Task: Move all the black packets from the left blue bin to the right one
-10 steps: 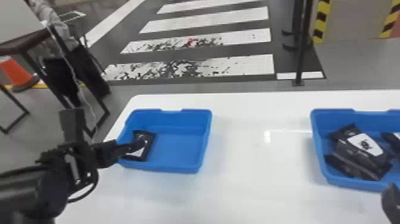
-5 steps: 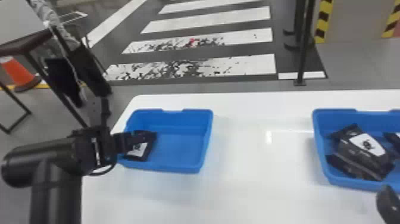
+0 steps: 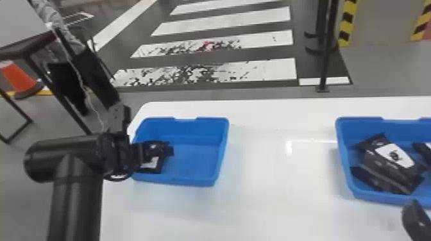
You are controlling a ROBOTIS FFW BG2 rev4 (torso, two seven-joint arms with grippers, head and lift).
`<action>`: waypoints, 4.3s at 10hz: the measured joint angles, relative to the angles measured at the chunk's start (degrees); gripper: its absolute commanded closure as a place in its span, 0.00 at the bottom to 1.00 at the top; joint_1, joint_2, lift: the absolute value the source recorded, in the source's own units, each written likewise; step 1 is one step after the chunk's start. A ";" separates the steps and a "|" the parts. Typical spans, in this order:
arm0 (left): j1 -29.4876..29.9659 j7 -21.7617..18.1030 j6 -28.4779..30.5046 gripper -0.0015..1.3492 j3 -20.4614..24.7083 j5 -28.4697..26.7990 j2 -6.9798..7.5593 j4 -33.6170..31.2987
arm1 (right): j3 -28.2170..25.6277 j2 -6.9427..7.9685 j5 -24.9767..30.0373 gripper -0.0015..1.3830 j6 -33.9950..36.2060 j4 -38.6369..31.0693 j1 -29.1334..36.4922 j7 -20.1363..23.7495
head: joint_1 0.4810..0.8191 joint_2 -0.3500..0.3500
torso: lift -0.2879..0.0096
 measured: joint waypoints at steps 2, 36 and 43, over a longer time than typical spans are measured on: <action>-0.83 0.09 3.86 0.42 -0.45 -1.55 0.04 0.76 | 0.00 0.00 -0.30 0.16 0.13 0.23 -0.09 0.08 | 0.63 0.93 | 0.35; 15.98 -6.52 -12.44 0.40 -27.22 34.62 -1.36 -29.59 | 9.23 -2.56 -17.25 0.92 4.64 12.95 -21.76 13.71 | 0.63 0.34 | 0.35; 31.49 -7.56 -19.21 0.13 -16.34 35.97 -2.44 -34.40 | -0.02 -3.98 -17.28 0.92 5.59 23.41 -30.36 15.18 | 0.63 0.30 | 0.35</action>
